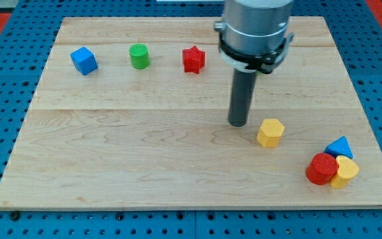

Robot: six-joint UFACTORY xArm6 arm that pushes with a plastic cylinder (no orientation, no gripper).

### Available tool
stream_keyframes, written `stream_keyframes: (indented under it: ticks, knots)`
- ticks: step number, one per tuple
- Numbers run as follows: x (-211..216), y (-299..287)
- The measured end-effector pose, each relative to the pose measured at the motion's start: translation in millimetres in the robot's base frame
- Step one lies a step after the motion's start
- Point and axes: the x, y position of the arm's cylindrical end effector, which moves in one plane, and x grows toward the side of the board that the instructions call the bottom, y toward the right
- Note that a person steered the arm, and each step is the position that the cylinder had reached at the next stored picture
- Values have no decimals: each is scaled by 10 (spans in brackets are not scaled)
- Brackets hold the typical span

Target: Push the yellow hexagon towards the red circle

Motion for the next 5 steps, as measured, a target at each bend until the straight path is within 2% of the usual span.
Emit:
stream_keyframes:
  ticks: [1,2,4,5]
  knots:
    - [54,454]
    - [66,607]
    - [181,-171]
    - [314,51]
